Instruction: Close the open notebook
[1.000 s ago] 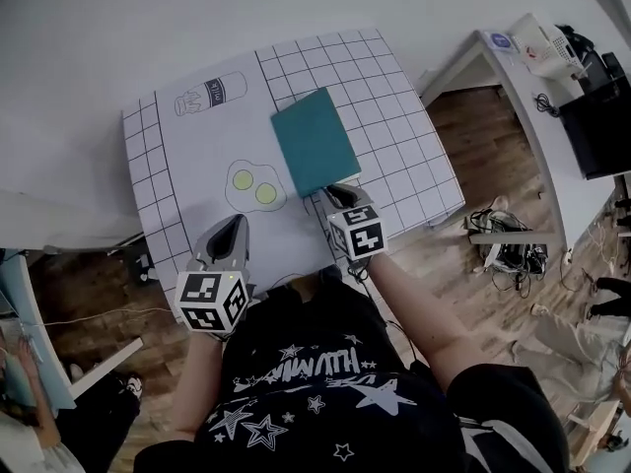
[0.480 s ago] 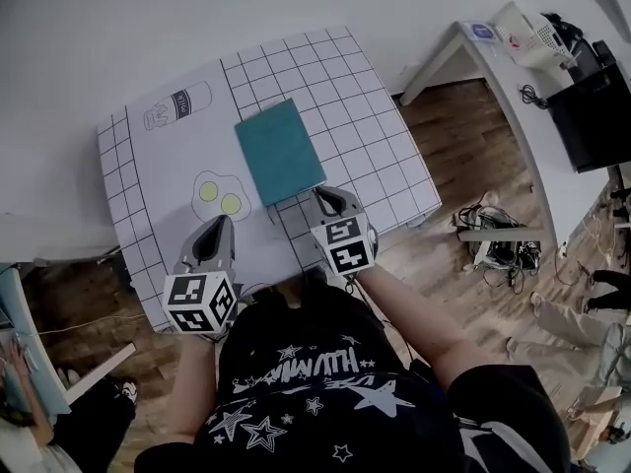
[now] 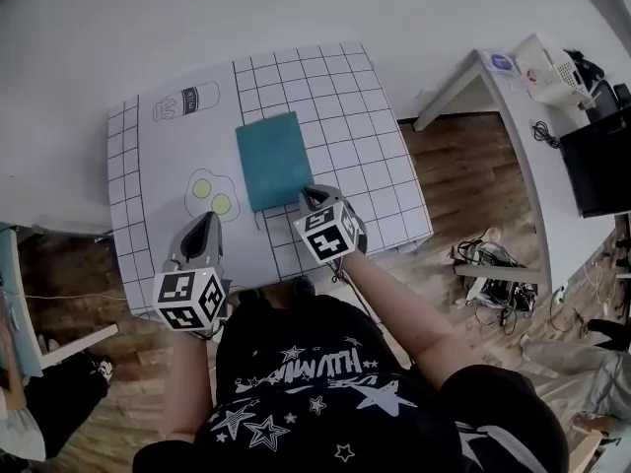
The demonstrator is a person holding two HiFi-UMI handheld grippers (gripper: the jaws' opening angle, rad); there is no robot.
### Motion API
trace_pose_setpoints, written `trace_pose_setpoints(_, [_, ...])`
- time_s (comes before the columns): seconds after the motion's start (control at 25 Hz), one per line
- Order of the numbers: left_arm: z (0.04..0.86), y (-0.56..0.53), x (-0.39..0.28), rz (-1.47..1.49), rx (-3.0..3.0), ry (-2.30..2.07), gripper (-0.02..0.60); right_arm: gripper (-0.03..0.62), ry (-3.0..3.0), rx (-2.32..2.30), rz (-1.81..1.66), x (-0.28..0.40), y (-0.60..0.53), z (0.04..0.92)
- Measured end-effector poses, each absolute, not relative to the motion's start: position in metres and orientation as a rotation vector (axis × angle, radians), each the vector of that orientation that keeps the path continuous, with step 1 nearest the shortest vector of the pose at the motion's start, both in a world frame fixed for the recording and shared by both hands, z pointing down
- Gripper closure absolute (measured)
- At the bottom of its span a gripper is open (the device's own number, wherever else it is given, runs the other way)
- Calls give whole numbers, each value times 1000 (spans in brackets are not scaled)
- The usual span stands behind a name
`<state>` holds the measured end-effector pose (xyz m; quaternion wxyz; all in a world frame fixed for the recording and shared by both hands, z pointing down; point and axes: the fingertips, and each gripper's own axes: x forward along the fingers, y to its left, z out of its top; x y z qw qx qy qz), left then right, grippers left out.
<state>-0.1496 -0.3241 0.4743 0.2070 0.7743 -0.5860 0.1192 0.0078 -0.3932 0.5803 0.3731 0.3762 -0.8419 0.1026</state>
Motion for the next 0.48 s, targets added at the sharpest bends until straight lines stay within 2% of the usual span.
trace_pose_setpoints(0.48, [483,-295,-143,340,2029,-1710,572,567,-2198,849,524,9,-399,596])
